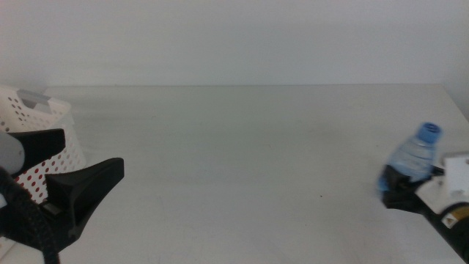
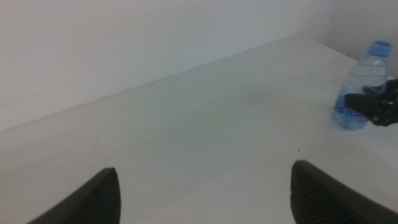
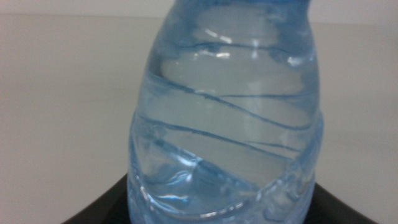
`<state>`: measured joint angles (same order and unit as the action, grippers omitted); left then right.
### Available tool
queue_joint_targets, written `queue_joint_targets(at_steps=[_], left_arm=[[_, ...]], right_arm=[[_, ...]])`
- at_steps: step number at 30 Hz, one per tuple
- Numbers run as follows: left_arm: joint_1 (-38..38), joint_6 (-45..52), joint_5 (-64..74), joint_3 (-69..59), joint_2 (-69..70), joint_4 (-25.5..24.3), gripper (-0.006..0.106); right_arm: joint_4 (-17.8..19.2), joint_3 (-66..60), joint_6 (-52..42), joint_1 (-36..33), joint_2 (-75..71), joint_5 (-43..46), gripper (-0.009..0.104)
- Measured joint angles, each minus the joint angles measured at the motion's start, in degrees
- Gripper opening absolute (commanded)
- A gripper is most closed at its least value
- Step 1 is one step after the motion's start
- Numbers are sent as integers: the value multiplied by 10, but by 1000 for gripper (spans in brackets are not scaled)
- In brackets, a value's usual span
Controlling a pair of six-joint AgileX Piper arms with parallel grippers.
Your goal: Use arms to grab the bottles and put them into the dustbin to the left of the table.
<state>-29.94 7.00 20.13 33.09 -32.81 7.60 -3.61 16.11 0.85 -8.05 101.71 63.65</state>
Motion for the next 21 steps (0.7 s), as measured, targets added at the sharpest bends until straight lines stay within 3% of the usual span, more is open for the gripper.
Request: queue_joint_targets(at_steps=[6, 8, 16, 21], left_arm=[[0, 0, 0, 0, 0, 0, 90], [0, 0, 0, 0, 0, 0, 90], [0, 0, 0, 0, 0, 0, 90], [0, 0, 0, 0, 0, 0, 90]], right_arm=[[207, 83, 101, -10, -3, -20, 0], [258, 126, 129, -32, -4, -30, 0], [373, 304, 210, -140, 17, -200, 0], [446, 419, 269, -195, 68, -253, 0]])
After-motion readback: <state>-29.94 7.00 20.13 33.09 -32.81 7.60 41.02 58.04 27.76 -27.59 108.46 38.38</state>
